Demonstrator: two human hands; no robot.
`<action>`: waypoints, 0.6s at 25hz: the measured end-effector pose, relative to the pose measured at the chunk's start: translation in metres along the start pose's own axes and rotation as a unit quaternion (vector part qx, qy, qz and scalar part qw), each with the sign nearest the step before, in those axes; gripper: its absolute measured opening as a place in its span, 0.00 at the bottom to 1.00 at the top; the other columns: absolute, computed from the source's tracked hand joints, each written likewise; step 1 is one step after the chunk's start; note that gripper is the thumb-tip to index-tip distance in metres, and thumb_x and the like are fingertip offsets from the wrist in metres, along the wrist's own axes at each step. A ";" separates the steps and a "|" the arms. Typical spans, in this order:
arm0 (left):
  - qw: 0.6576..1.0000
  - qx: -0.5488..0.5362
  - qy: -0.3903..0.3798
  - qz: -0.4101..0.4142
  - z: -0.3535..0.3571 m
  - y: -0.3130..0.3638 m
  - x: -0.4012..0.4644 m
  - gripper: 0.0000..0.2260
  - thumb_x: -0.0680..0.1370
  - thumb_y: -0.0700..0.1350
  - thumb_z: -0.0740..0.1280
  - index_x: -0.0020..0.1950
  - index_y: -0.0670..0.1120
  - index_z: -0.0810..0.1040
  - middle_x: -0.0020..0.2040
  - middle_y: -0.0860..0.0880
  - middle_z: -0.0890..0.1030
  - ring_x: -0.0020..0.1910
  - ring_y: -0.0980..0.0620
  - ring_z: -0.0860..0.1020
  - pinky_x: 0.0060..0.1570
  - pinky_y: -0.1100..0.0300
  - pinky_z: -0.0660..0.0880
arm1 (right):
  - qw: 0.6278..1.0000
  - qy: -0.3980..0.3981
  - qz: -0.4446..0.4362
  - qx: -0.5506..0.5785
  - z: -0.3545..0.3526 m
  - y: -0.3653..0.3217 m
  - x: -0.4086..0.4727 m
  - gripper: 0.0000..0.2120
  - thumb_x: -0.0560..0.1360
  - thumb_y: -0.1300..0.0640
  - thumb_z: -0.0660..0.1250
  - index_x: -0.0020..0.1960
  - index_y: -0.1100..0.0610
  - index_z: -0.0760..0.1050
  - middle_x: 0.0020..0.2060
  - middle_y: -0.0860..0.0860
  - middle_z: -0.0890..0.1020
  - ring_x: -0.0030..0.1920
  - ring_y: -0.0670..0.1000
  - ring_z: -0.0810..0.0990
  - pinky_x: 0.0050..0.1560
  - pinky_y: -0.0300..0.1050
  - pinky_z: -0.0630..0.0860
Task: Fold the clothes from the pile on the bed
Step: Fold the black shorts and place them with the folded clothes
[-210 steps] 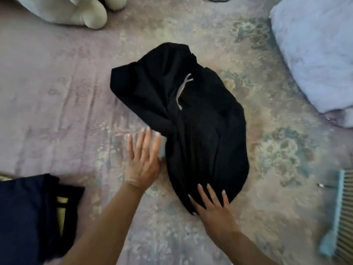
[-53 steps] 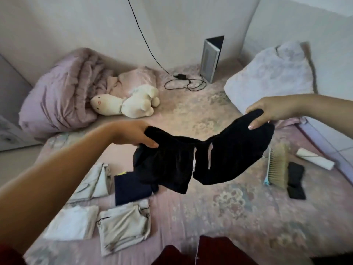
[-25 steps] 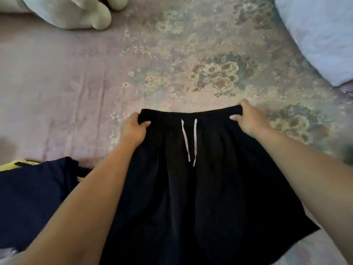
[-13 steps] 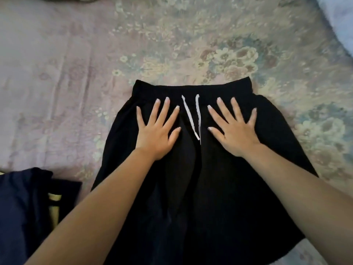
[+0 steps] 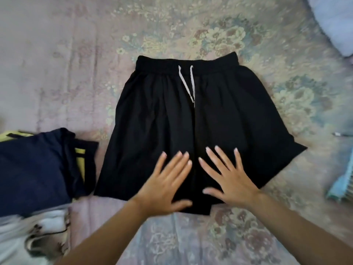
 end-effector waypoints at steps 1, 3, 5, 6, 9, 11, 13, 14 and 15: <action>0.998 0.024 -0.050 0.027 0.015 0.016 -0.014 0.44 0.73 0.67 0.57 0.76 0.37 0.52 0.76 0.39 0.57 0.75 0.42 0.57 0.70 0.38 0.56 | 0.999 -0.042 -0.009 -0.020 0.014 0.006 -0.021 0.37 0.75 0.29 0.45 0.77 0.48 0.48 0.76 0.56 0.56 0.75 0.59 0.54 0.64 0.75 0.57; 0.993 0.034 -0.114 0.000 0.029 0.021 -0.020 0.48 0.70 0.64 0.65 0.76 0.37 0.47 0.74 0.40 0.63 0.73 0.45 0.63 0.67 0.41 0.64 | 0.994 -0.107 0.019 -0.013 0.027 0.023 -0.039 0.35 0.75 0.30 0.40 0.77 0.45 0.45 0.75 0.54 0.59 0.74 0.58 0.57 0.59 0.77 0.62; 0.991 -0.074 -0.039 -0.105 0.010 0.008 -0.008 0.36 0.72 0.52 0.69 0.75 0.41 0.58 0.67 0.43 0.75 0.64 0.49 0.75 0.60 0.47 0.73 | 0.992 -0.085 0.085 0.044 0.014 0.035 -0.038 0.26 0.79 0.38 0.39 0.76 0.40 0.47 0.72 0.46 0.64 0.73 0.51 0.59 0.60 0.72 0.64; 0.965 -0.173 0.022 -0.194 -0.004 -0.008 -0.007 0.26 0.75 0.47 0.66 0.72 0.42 0.66 0.61 0.44 0.79 0.58 0.49 0.78 0.55 0.53 0.75 | 0.984 -0.030 0.138 0.110 -0.001 0.045 -0.038 0.22 0.81 0.41 0.42 0.75 0.38 0.52 0.70 0.43 0.67 0.72 0.47 0.60 0.65 0.66 0.64; 0.802 -0.399 0.137 -0.423 -0.024 -0.056 -0.032 0.11 0.81 0.41 0.59 0.60 0.43 0.76 0.47 0.51 0.82 0.48 0.56 0.79 0.42 0.71 0.70 | 0.819 0.075 0.329 0.465 -0.018 0.082 -0.048 0.22 0.79 0.40 0.49 0.67 0.48 0.70 0.63 0.45 0.74 0.67 0.46 0.69 0.69 0.50 0.65; 0.802 -0.399 0.157 -0.417 -0.037 -0.064 -0.046 0.10 0.81 0.39 0.59 0.57 0.45 0.78 0.45 0.57 0.80 0.46 0.63 0.78 0.43 0.76 0.69 | 0.770 0.089 0.357 0.521 -0.027 0.089 -0.057 0.19 0.79 0.40 0.51 0.54 0.48 0.76 0.51 0.45 0.78 0.57 0.46 0.74 0.61 0.45 0.68; 0.875 -0.324 0.148 -0.329 -0.052 -0.051 -0.046 0.11 0.80 0.38 0.60 0.58 0.43 0.79 0.50 0.54 0.82 0.50 0.59 0.78 0.48 0.72 0.72 | 0.883 0.065 0.270 0.377 -0.047 0.072 -0.055 0.19 0.81 0.44 0.51 0.48 0.50 0.78 0.48 0.48 0.80 0.52 0.48 0.75 0.59 0.46 0.66; 0.919 -0.258 0.142 -0.261 -0.054 -0.036 -0.044 0.12 0.78 0.38 0.60 0.58 0.42 0.80 0.52 0.50 0.82 0.52 0.57 0.78 0.52 0.67 0.73 | 0.948 0.064 0.189 0.247 -0.048 0.058 -0.054 0.22 0.81 0.45 0.51 0.51 0.53 0.80 0.52 0.52 0.81 0.56 0.50 0.74 0.62 0.48 0.64; 0.958 -0.176 0.133 -0.184 -0.049 -0.019 -0.045 0.13 0.76 0.39 0.61 0.56 0.40 0.81 0.54 0.47 0.83 0.53 0.54 0.79 0.54 0.62 0.74 | 0.984 0.065 0.091 0.136 -0.042 0.040 -0.053 0.24 0.80 0.45 0.50 0.53 0.57 0.81 0.56 0.55 0.81 0.60 0.52 0.71 0.65 0.51 0.62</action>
Point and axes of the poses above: each hand's wrist, its own x-axis towards the middle knuckle, its own z-axis out of the palm, y = z × x, the point moved 8 cm from there along x, towards the middle knuckle
